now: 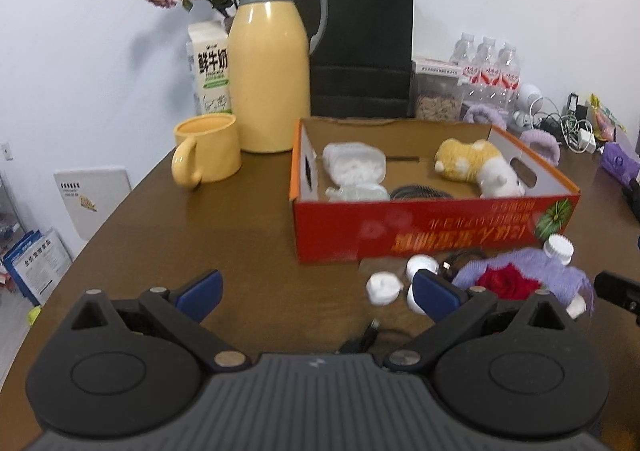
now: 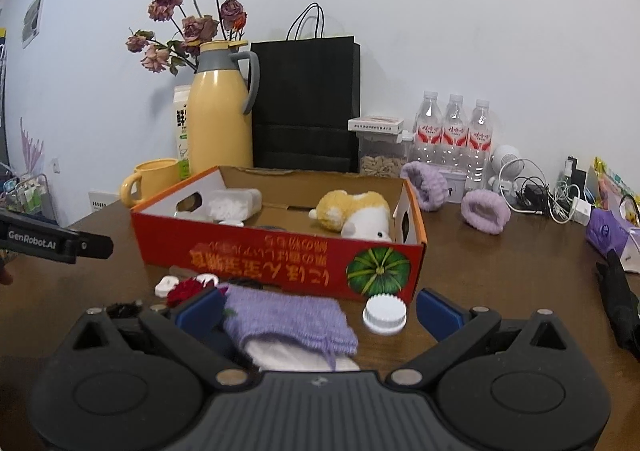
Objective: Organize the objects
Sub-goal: 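Withdraw both tools from the box toward the remaining items, then grasp the short black USB cable with the left tool, then grasp the purple mesh bag with the right tool while the left tool holds the USB cable, then carry the purple bag and USB cable into the red box and open both tools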
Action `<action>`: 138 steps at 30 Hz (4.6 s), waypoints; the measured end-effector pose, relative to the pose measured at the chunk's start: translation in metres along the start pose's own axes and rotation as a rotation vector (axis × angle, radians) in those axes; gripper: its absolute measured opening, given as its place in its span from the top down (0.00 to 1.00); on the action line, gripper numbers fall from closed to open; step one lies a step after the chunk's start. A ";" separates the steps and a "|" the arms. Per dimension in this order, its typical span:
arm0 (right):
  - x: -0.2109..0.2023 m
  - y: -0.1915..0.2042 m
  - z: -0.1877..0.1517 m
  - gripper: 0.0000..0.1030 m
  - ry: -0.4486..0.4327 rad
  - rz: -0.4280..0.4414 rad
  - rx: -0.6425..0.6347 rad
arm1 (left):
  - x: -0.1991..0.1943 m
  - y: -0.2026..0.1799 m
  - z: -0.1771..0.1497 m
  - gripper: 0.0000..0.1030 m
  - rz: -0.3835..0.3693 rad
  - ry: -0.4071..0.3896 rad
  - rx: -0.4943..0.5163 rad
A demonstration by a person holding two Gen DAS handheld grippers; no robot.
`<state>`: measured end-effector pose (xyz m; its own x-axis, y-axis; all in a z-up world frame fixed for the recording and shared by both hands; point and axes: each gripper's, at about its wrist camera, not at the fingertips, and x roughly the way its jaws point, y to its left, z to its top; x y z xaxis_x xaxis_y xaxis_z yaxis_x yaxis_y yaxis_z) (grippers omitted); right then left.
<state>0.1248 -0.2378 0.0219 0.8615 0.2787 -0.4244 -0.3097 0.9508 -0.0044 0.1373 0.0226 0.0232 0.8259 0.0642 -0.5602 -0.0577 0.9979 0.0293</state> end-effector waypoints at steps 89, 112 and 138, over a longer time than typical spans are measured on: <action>0.039 -0.016 -0.001 0.06 0.087 0.147 0.120 | 0.002 0.010 -0.019 0.88 -0.102 -0.020 -0.064; 0.013 -0.016 0.008 0.95 -0.011 0.195 0.117 | -0.013 0.007 -0.011 0.88 -0.112 -0.054 -0.064; 0.125 -0.019 0.084 0.95 -0.136 0.112 0.102 | 0.100 -0.058 0.100 0.88 -0.103 -0.129 -0.019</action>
<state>0.2723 -0.2093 0.0451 0.8723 0.3928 -0.2911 -0.3704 0.9196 0.1309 0.2793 -0.0283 0.0484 0.8930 -0.0363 -0.4487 0.0209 0.9990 -0.0391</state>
